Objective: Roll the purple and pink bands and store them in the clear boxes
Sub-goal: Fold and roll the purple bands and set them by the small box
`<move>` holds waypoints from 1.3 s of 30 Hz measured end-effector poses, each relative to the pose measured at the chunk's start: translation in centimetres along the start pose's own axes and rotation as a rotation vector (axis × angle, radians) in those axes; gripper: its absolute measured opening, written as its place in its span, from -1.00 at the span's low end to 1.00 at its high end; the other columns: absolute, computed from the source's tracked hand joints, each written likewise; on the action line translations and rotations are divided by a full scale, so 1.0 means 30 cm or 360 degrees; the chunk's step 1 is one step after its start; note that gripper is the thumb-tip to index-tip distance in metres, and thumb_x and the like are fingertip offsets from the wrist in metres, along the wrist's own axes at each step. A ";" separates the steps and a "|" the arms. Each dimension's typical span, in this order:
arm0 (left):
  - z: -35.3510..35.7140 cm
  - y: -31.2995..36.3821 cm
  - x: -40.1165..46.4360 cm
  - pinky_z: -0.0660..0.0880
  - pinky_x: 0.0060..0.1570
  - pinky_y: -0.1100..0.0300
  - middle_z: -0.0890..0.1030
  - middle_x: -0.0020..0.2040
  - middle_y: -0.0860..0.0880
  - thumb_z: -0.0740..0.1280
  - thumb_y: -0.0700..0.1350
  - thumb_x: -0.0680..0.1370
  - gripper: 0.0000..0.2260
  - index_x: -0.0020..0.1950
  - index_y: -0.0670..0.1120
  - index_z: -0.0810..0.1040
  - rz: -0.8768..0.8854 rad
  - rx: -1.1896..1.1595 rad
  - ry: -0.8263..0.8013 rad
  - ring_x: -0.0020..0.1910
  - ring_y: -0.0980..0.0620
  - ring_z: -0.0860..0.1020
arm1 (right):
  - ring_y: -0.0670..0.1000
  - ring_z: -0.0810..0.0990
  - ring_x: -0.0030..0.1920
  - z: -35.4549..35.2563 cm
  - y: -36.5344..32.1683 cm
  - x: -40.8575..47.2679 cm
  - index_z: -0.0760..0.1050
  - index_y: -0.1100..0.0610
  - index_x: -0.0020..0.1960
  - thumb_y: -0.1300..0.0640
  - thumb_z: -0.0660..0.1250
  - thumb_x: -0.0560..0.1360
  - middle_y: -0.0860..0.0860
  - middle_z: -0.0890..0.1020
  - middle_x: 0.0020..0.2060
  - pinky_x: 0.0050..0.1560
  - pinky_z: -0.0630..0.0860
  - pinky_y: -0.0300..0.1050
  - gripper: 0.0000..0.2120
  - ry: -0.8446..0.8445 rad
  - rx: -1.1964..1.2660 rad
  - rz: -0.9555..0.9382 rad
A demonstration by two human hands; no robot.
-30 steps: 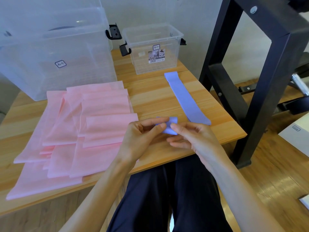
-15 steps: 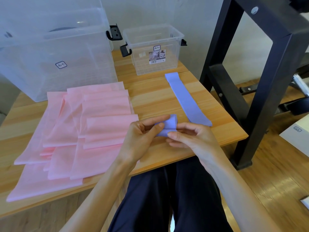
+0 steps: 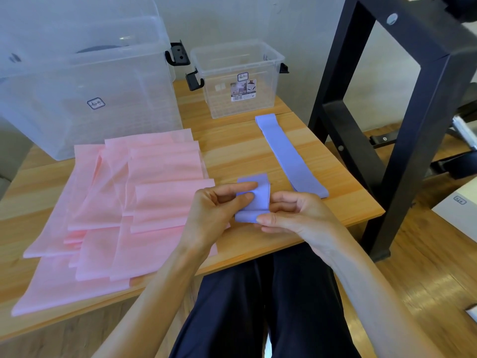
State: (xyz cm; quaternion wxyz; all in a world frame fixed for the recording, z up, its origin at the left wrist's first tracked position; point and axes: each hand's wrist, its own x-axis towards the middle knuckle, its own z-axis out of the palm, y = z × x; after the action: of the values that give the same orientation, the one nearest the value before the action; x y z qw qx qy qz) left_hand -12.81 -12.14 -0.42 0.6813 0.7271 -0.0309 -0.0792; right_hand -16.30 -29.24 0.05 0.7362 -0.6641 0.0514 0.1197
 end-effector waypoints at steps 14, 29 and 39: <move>0.009 0.013 -0.011 0.50 -0.21 0.39 0.70 -0.31 0.09 0.45 -0.26 0.50 -0.85 -0.08 -0.01 0.71 0.0138 0.0071 -0.0053 -0.28 0.21 0.63 | 0.11 0.74 -0.18 -0.010 -0.013 0.006 0.62 0.39 0.01 0.25 0.48 0.45 0.25 0.71 -0.12 -0.16 0.67 -0.17 -0.78 0.0040 -0.0044 0.0120; -0.018 -0.001 -0.006 0.46 -0.03 0.01 0.62 -0.12 -0.21 0.48 0.15 0.37 -0.78 0.01 0.24 0.70 0.0073 0.0090 -0.0196 -0.08 -0.08 0.55 | 0.12 0.74 -0.17 0.008 -0.005 -0.005 0.63 0.35 -0.02 0.19 0.49 0.45 0.18 0.72 -0.23 -0.17 0.67 -0.15 -0.77 0.0148 0.0030 0.0059; -0.013 -0.003 -0.001 0.36 -0.14 0.04 0.63 -0.08 -0.33 0.37 -0.18 0.58 -0.71 -0.02 0.24 0.72 0.0109 0.0101 -0.0151 -0.15 -0.04 0.43 | 0.08 0.72 -0.23 0.011 0.003 0.004 0.64 0.31 -0.03 0.22 0.46 0.47 0.13 0.71 -0.26 -0.19 0.66 -0.17 -0.85 0.0172 0.0061 0.0039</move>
State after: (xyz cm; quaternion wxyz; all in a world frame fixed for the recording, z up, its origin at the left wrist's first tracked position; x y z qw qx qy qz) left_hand -12.77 -11.75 -0.47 0.6579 0.7423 -0.0906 -0.0893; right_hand -16.22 -28.89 -0.03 0.7434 -0.6548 0.1014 0.0916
